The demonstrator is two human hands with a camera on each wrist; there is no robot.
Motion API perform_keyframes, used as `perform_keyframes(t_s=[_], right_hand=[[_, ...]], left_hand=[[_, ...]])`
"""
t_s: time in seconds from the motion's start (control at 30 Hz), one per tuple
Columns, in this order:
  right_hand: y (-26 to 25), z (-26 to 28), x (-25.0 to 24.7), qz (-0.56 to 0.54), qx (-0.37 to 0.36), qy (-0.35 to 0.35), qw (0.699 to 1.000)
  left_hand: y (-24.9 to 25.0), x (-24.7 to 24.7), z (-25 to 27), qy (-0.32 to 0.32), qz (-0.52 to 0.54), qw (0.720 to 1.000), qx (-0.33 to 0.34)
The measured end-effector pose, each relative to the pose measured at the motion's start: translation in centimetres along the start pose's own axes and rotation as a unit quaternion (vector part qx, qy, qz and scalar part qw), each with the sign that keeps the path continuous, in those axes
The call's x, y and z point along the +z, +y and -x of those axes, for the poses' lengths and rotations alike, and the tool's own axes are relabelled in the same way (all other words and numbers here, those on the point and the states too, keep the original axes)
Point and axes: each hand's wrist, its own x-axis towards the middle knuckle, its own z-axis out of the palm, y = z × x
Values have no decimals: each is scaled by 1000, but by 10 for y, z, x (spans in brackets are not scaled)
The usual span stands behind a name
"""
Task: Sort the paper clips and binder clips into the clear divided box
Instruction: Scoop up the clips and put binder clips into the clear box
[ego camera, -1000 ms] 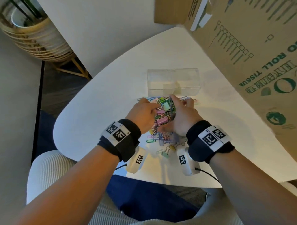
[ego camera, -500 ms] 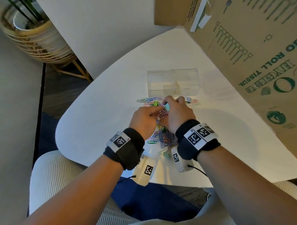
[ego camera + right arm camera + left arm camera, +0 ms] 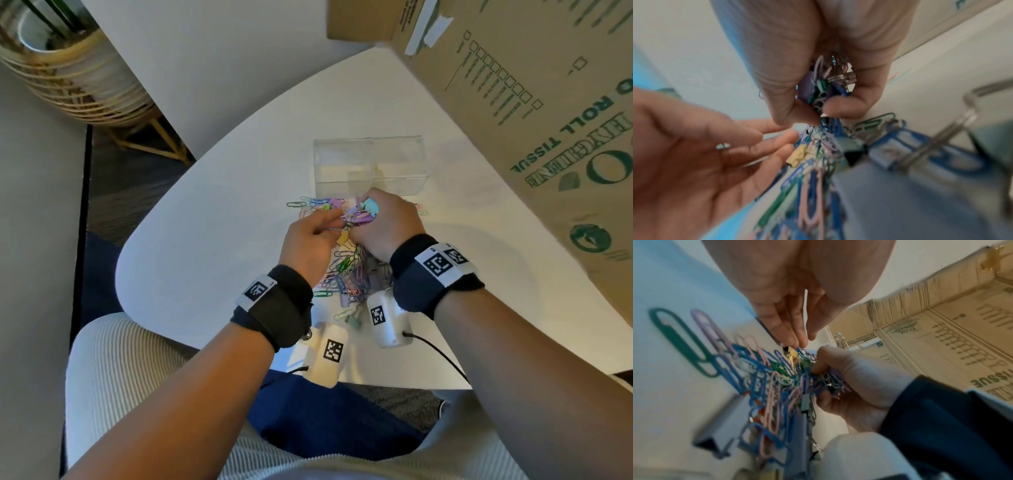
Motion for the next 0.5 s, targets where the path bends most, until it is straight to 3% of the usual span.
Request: perform_keyframes(t_s=[0.17, 0.27, 0.37, 0.4, 0.43, 0.5], right_hand=[[-3, 7, -23, -134, 42, -9, 990], [-17, 17, -37, -213, 9, -11, 977], [-33, 26, -44, -177, -54, -50, 982], [-36, 27, -44, -143, -74, -65, 985], [-38, 29, -43, -105, -90, -80, 987], [-40, 32, -38, -36, -115, -97, 988]], left_hand=[[4, 0, 0, 10, 160, 986, -42], [18, 7, 2, -25, 303, 946, -112], [26, 14, 1, -88, 374, 903, -193], [29, 16, 2, -86, 368, 903, -207], [30, 18, 1, -52, 305, 933, -184], [33, 19, -1, -65, 288, 940, -170]])
